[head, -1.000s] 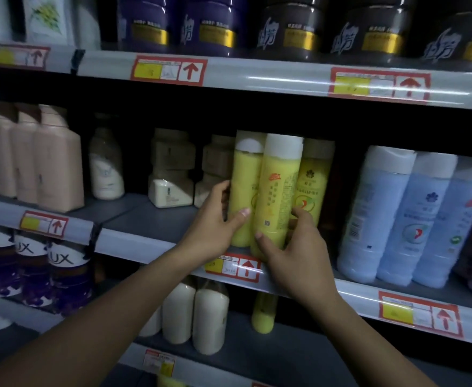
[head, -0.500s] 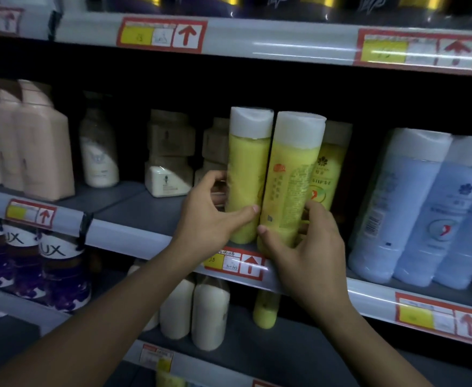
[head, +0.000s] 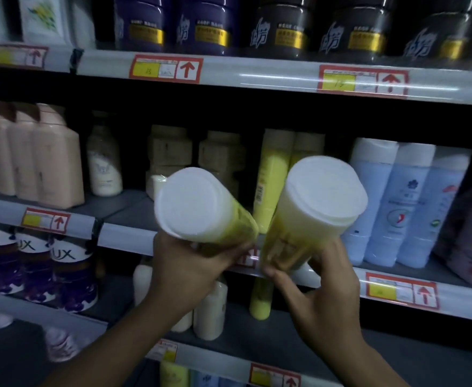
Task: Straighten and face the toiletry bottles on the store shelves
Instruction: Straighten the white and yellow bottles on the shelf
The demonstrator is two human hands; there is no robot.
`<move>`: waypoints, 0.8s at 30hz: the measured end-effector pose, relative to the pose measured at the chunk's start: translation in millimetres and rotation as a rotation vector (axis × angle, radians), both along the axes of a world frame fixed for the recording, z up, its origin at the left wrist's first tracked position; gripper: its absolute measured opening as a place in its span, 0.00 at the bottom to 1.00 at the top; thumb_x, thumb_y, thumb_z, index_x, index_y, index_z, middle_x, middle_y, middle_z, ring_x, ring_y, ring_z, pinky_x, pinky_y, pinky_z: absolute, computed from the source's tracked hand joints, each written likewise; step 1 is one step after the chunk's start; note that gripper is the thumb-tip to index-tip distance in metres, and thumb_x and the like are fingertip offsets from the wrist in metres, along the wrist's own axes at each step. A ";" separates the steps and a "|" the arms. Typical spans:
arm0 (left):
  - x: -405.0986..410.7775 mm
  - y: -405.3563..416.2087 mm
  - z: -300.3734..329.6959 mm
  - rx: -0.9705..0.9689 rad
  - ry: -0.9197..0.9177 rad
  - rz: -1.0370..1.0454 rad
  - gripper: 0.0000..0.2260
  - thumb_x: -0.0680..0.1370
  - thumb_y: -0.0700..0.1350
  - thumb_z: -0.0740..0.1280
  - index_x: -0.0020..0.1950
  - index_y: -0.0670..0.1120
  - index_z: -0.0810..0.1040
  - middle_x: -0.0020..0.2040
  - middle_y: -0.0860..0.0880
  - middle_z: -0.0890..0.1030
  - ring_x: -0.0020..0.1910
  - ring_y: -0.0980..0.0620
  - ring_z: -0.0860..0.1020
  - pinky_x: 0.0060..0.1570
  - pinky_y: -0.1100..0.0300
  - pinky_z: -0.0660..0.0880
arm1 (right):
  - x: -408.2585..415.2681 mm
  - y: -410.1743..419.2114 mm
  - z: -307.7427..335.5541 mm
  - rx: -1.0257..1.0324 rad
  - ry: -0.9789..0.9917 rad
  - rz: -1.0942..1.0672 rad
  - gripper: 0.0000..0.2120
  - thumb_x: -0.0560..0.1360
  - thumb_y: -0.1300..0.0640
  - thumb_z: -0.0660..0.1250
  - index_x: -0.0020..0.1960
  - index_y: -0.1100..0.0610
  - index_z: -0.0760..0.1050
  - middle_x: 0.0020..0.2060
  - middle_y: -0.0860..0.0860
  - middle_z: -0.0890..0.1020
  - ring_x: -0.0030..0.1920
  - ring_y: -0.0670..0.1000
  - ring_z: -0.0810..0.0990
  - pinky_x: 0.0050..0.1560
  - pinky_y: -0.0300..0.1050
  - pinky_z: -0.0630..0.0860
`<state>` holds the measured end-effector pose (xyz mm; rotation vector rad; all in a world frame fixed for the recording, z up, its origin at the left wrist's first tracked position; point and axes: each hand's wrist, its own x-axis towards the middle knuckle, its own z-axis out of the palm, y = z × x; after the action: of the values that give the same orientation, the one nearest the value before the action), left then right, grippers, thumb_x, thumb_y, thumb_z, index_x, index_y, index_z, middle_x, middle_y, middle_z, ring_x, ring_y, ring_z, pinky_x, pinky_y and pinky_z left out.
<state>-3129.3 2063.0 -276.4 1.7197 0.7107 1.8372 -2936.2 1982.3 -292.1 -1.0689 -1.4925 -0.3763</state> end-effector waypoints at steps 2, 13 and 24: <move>-3.1 -14.2 -4.5 0.001 0.030 -0.035 0.23 0.60 0.54 0.86 0.49 0.46 0.86 0.46 0.57 0.88 0.50 0.58 0.86 0.50 0.65 0.82 | 1.8 -11.0 -12.5 -0.023 0.018 0.024 0.20 0.73 0.44 0.75 0.59 0.51 0.73 0.51 0.47 0.76 0.55 0.43 0.77 0.50 0.38 0.76; -15.2 -49.6 -78.0 -0.084 0.387 -0.041 0.25 0.57 0.62 0.82 0.52 0.65 0.81 0.49 0.66 0.84 0.48 0.64 0.83 0.45 0.71 0.77 | 17.0 -56.9 -99.5 -0.325 0.209 0.080 0.26 0.67 0.56 0.83 0.61 0.47 0.77 0.54 0.43 0.82 0.55 0.43 0.83 0.50 0.38 0.80; 0.7 -45.5 -183.2 -0.499 0.540 -0.203 0.32 0.59 0.53 0.86 0.61 0.61 0.79 0.53 0.60 0.86 0.52 0.57 0.85 0.53 0.49 0.84 | 44.5 -61.6 -175.1 -0.761 0.313 0.085 0.23 0.70 0.43 0.79 0.61 0.38 0.74 0.52 0.35 0.83 0.53 0.37 0.82 0.49 0.33 0.79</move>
<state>-3128.6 2017.5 -459.6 1.8534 1.0509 0.9456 -2891.7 1920.6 -467.2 -1.5589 -1.4082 0.4486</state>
